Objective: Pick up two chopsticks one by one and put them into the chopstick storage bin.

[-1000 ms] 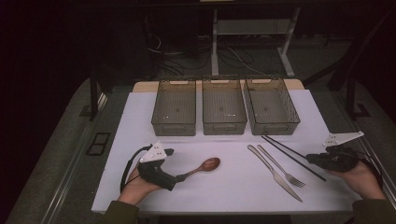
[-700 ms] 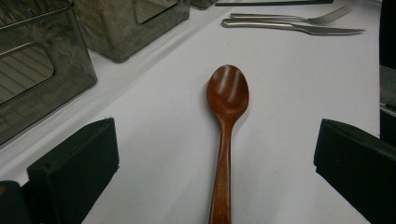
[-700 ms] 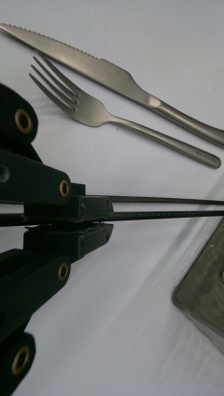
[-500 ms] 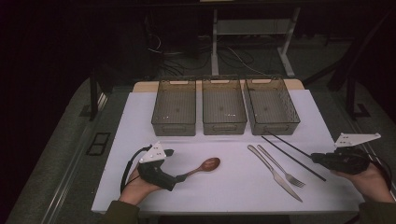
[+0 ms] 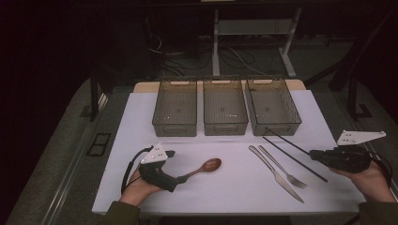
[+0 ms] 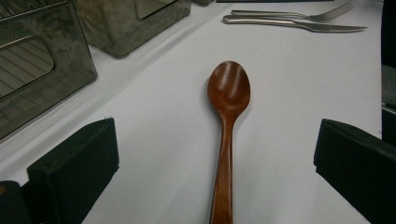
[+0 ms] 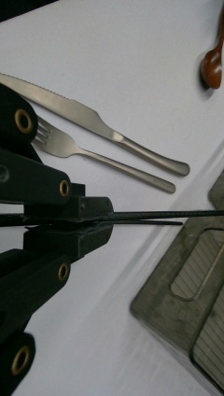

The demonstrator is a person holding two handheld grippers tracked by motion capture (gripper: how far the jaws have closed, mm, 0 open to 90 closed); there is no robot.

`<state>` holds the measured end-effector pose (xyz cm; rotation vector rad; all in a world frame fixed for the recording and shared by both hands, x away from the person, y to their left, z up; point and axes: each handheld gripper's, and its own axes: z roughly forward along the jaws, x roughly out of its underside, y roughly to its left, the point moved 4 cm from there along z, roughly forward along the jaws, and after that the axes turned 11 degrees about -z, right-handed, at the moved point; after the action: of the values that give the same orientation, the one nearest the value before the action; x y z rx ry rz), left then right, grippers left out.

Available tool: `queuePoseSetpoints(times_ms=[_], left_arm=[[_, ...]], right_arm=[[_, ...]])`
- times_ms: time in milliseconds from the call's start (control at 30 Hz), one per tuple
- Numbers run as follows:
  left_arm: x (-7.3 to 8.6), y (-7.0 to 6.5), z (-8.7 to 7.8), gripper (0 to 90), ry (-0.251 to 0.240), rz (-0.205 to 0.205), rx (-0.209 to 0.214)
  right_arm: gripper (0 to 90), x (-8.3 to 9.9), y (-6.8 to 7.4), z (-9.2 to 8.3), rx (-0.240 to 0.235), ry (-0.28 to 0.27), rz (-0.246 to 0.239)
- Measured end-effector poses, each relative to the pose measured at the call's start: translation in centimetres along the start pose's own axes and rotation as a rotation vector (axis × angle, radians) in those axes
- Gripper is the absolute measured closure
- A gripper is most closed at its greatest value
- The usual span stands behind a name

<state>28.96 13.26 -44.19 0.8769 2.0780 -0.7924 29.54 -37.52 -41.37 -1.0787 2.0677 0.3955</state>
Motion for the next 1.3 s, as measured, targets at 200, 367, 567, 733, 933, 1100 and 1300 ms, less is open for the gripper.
queuePoseSetpoints(times_ms=[200,367,567,733,933,1100,1300], left_arm=[[0.0,0.1,0.0,0.0,-0.006,-0.012,0.005],[-0.1,0.1,0.0,0.0,-0.009,-0.015,0.010],[0.0,0.1,0.0,0.0,-0.008,-0.016,0.010],[0.0,0.1,0.1,0.0,-0.006,-0.014,0.008],[0.0,0.1,0.0,0.0,-0.007,-0.012,0.010],[0.0,-0.1,0.1,0.0,-0.014,-0.018,0.012],[-0.1,0.0,0.1,0.0,-0.013,-0.016,0.014]], right_arm=[[86.1,-0.9,0.1,0.3,-0.009,-0.021,0.002],[86.1,-1.5,0.3,0.7,-0.012,-0.023,-0.001],[86.1,-2.8,0.6,1.3,-0.005,-0.028,0.003],[86.1,-3.9,0.7,2.1,-0.006,-0.026,-0.001],[86.0,-5.0,0.7,2.8,-0.008,-0.033,0.001],[86.0,-6.1,1.0,3.9,-0.019,-0.022,0.004],[86.0,-7.4,1.0,4.9,-0.020,-0.026,0.006]])
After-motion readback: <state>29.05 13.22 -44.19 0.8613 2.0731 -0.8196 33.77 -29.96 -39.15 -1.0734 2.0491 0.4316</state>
